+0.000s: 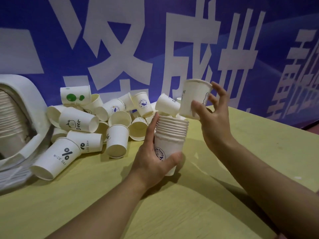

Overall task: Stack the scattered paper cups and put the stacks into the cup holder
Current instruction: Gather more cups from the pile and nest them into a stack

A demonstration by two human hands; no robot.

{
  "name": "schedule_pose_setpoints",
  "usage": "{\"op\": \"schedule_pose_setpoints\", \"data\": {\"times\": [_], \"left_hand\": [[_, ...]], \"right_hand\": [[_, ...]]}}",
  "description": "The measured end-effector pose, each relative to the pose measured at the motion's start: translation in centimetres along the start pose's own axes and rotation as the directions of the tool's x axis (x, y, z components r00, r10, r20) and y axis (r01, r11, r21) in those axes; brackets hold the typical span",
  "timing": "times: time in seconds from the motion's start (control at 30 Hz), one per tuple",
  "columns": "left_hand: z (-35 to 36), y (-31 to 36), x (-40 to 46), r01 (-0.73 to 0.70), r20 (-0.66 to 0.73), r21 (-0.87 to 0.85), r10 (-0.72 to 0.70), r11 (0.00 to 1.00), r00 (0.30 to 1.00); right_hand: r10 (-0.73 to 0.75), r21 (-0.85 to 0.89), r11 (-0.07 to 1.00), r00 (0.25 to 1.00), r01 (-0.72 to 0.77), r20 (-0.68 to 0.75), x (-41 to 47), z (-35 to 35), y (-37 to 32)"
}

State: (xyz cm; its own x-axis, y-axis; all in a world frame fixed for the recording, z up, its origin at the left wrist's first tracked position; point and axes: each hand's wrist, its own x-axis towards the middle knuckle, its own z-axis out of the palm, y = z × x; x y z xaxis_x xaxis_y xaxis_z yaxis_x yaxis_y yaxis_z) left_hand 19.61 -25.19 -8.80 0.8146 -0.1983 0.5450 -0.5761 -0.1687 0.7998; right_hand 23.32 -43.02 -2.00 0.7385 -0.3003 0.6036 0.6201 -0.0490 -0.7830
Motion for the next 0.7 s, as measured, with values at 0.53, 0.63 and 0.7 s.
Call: {"op": "schedule_pose_setpoints", "data": {"times": [0.53,0.63,0.7], "left_hand": [[-0.3,-0.1,0.3,0.011,-0.166,-0.025,-0.015,1.000,0.986],[-0.2,-0.3,0.2,-0.004,-0.201,-0.023,-0.001,1.000,0.980],[-0.3,-0.5,0.3,-0.015,-0.262,-0.045,0.002,0.999,0.965]], "right_hand": [[-0.034,-0.095,0.993,0.945,0.068,0.326,-2.5,1.3,1.2],[0.004,-0.108,0.994,0.973,0.022,0.231,-1.7,1.3,1.7],[0.025,-0.236,0.972,0.987,0.014,0.160,0.2,1.4,2.7]]}}
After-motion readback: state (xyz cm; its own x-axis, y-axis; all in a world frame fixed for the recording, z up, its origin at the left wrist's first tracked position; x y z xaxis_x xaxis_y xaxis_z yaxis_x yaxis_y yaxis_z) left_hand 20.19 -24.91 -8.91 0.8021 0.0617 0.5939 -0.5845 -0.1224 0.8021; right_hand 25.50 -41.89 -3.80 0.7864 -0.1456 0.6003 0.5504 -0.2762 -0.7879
